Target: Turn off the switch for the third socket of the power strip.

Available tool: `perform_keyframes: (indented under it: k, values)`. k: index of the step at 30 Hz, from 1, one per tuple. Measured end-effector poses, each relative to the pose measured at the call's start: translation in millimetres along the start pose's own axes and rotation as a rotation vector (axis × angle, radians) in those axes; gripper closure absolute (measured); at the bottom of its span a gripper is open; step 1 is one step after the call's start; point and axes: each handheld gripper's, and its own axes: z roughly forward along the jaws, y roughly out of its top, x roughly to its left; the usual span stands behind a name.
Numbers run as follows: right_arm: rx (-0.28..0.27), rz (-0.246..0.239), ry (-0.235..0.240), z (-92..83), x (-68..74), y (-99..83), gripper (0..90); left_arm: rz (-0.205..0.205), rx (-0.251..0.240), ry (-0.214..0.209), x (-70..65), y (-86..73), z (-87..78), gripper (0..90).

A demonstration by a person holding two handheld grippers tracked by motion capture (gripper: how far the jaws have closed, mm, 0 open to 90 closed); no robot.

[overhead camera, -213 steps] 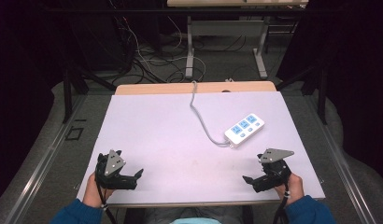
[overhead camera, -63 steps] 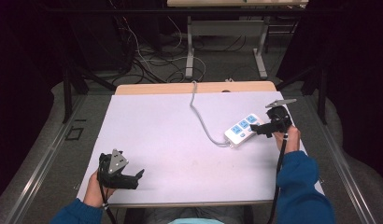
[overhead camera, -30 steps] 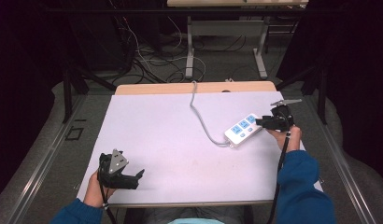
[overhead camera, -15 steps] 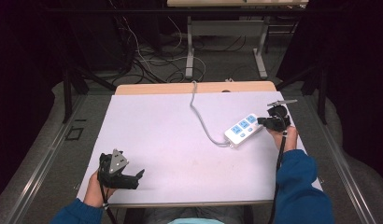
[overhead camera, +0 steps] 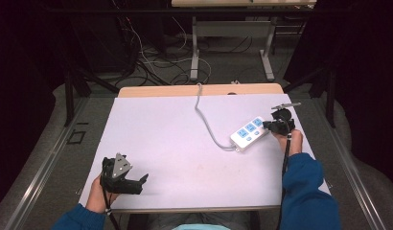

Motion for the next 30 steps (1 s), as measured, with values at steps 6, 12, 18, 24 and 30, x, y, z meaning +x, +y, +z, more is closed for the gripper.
perform_keyframes:
  k: [6,12,18,24,30]
  values:
    - [0.021,-0.002,-0.006,4.1,2.0,-0.8,90.0,0.003,0.004,0.000,0.0,0.2,-0.6,0.5]
    - [0.023,0.025,0.005,4.6,2.9,-1.9,90.0,0.000,0.003,0.001,-0.4,0.2,-0.9,0.5]
    - [0.026,-0.008,-0.021,4.8,6.0,-0.9,90.0,0.002,0.004,0.000,-0.6,0.2,-0.7,0.5]
    - [0.008,-0.027,-0.055,4.0,5.3,-2.3,90.0,0.010,0.007,0.001,-0.5,0.4,-0.3,0.6]
    - [0.005,-0.023,-0.061,4.4,6.0,-2.7,90.0,0.013,0.008,0.000,-0.3,0.4,-0.9,0.6]
